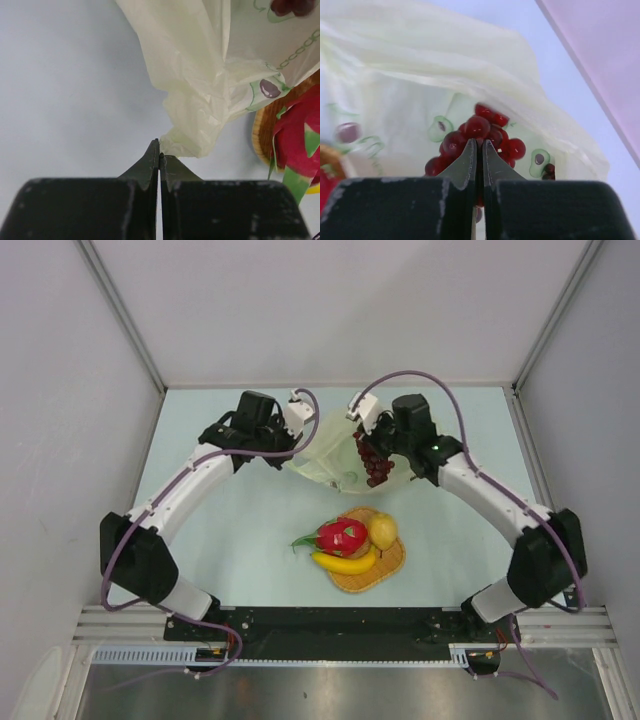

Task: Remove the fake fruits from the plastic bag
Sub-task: Take out the fake fruit from the plastic bag, then place the fake fruit on the plate.

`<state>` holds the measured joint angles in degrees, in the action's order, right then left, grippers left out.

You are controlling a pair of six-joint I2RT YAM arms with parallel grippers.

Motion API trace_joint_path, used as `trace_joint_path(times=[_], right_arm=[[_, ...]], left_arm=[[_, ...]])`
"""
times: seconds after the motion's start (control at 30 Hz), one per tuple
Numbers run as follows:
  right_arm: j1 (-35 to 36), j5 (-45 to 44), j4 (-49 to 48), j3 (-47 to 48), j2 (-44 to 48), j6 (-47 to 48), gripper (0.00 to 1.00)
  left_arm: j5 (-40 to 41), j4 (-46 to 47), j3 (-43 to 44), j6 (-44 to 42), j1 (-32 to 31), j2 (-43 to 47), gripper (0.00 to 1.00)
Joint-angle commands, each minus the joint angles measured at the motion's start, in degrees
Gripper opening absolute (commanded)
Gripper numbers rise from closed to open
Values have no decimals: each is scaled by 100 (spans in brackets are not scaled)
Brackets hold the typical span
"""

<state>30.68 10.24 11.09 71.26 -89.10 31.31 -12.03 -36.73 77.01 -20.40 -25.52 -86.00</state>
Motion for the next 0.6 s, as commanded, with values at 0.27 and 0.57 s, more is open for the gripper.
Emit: trace_joint_path(times=[0.27, 0.57], right_arm=[[544, 1419, 1606, 142, 2080, -511, 0], [1380, 1331, 3169, 133, 3048, -397, 0]], left_arm=[[-721, 113, 762, 493, 29, -435, 0], [-1108, -98, 1035, 748, 20, -699, 0]])
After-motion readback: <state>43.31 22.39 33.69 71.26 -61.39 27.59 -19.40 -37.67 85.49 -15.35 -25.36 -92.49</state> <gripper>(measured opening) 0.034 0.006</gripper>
